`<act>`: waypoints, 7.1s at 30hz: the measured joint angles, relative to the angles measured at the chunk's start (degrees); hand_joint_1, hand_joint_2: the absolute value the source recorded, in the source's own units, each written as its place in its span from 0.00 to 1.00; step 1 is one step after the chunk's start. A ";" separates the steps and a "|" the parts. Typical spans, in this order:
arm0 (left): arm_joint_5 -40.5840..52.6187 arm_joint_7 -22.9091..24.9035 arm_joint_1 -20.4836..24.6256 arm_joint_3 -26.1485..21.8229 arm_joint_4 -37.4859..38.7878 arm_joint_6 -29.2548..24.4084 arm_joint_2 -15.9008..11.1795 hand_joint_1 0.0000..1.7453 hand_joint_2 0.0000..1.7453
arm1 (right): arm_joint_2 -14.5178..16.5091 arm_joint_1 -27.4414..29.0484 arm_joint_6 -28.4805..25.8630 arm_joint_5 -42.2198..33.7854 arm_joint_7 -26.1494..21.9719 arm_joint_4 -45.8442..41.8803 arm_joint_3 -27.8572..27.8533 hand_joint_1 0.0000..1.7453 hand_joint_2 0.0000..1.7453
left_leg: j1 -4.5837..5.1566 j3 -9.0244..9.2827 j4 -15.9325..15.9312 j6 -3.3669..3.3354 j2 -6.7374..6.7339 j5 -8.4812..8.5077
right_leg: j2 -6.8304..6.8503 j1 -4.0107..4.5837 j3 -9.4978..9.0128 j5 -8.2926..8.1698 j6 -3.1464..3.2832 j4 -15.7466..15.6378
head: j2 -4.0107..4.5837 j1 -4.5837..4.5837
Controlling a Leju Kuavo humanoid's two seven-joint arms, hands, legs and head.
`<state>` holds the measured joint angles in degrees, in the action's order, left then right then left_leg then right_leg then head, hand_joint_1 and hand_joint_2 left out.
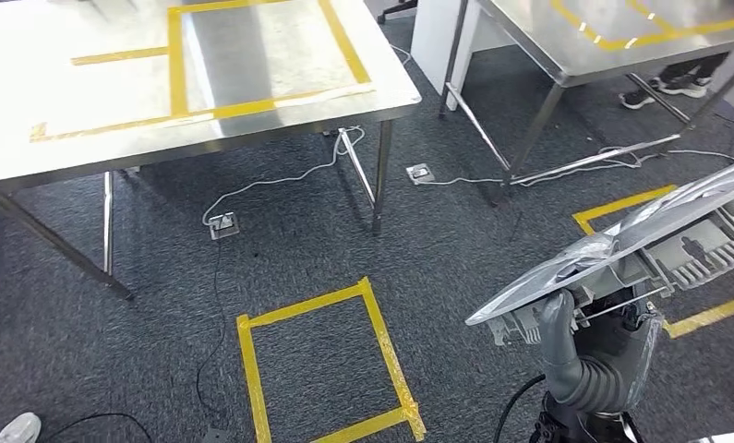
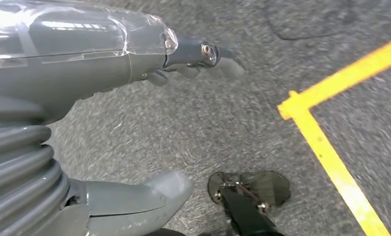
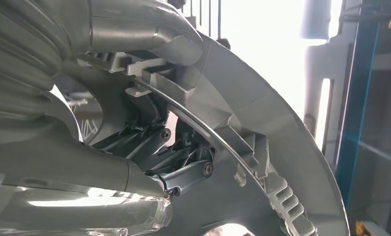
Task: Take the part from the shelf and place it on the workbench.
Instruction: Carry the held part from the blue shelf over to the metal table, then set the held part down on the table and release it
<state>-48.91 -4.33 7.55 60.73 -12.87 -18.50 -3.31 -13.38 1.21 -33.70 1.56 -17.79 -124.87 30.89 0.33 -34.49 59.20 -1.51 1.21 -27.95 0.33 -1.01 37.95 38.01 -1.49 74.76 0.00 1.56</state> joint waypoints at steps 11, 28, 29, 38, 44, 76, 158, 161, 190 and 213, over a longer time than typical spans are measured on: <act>0.27 -0.53 0.21 0.03 -0.02 -0.15 1.39 0.00 1.00 | -0.64 0.25 -1.22 -0.52 1.92 -3.22 -3.39 1.00 1.00 | 0.17 0.36 -0.07 -0.40 3.42 -0.27 | -2.84 1.82 -6.80 -8.71 1.62 -17.61 | 0.00 0.98; 0.30 1.43 0.17 0.01 0.02 0.95 1.34 0.00 1.00 | -0.63 1.52 -1.29 -1.87 1.92 -3.75 -5.91 1.00 1.00 | 0.26 0.79 -0.41 -0.11 1.78 -0.61 | -4.07 1.77 -6.81 -8.63 1.88 -17.53 | 0.00 0.23; 0.30 1.54 0.16 0.01 0.02 0.97 1.36 0.00 1.00 | -0.63 1.56 -1.28 -1.95 1.92 -3.75 -5.99 1.00 1.00 | 0.27 0.79 -0.41 -0.13 1.77 -0.62 | -4.08 1.77 -6.81 -8.63 1.88 -17.53 | 0.00 0.24; 0.14 1.81 0.10 0.01 0.02 1.20 1.49 0.00 1.00 | -0.61 1.37 -0.38 -1.10 2.50 -3.75 -6.07 1.00 1.00 | 0.31 0.80 -0.41 -0.18 1.71 -0.65 | -4.09 1.74 -6.82 -8.62 1.89 -17.53 | 0.00 0.25; -0.03 1.41 0.08 0.02 0.02 1.20 1.69 0.00 1.00 | -0.60 0.88 -0.11 0.49 3.37 -3.77 -5.88 1.00 1.00 | 0.39 1.18 -0.82 -1.07 1.54 -0.67 | -3.79 1.74 -6.84 -8.45 1.20 -17.47 | 0.00 -0.08; 0.17 1.64 -0.18 0.03 0.11 1.05 2.19 0.00 1.00 | -0.54 0.74 -0.22 0.50 3.60 -4.05 -5.66 1.00 1.00 | 0.22 -0.29 -0.50 0.00 -4.75 0.42 | 7.36 0.62 -10.26 -4.21 -0.27 -16.43 | 0.00 -2.89; 0.30 1.68 -0.28 0.03 0.09 1.04 2.35 0.00 1.00 | -0.55 0.62 -0.72 -1.79 2.84 -3.19 -5.71 1.00 1.00 | -0.80 -3.08 11.98 2.77 -1.02 -6.94 | -2.20 0.51 -5.04 -10.37 2.48 -17.08 | 0.00 -2.26; 0.30 1.75 -0.22 0.03 0.10 1.04 2.32 0.00 1.00 | -0.56 0.60 -0.78 -1.58 2.84 -3.19 -5.72 1.00 1.00 | -0.96 0.41 2.11 2.37 -0.45 -1.23 | -2.82 0.57 -5.46 -9.68 1.68 -16.72 | 0.00 -3.24; 0.17 1.55 -0.31 0.03 0.08 1.38 2.52 0.00 1.00 | -0.55 0.54 -0.42 -1.58 2.86 -3.16 -5.65 1.00 1.00 | -0.42 1.72 0.03 0.58 -0.68 -1.98 | -2.93 0.34 -6.07 -9.00 0.48 -17.20 | 0.00 -0.67; 0.83 2.53 -0.31 0.03 0.08 1.54 2.54 0.00 1.00 | -0.59 0.91 -0.07 -2.13 2.02 -4.44 -5.67 1.00 1.00 | -0.15 3.17 -0.93 -1.23 -1.03 -1.99 | -1.17 -0.25 -3.03 -5.33 -1.45 -9.59 | 0.00 -0.33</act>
<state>-48.09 -1.80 7.24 60.76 -12.79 -16.96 -0.77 -13.97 2.12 -33.77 -0.57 -15.78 -129.31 25.23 0.17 -31.32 58.27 -2.74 0.18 -29.95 -0.84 -1.26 34.92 32.69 -2.93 65.17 0.00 1.23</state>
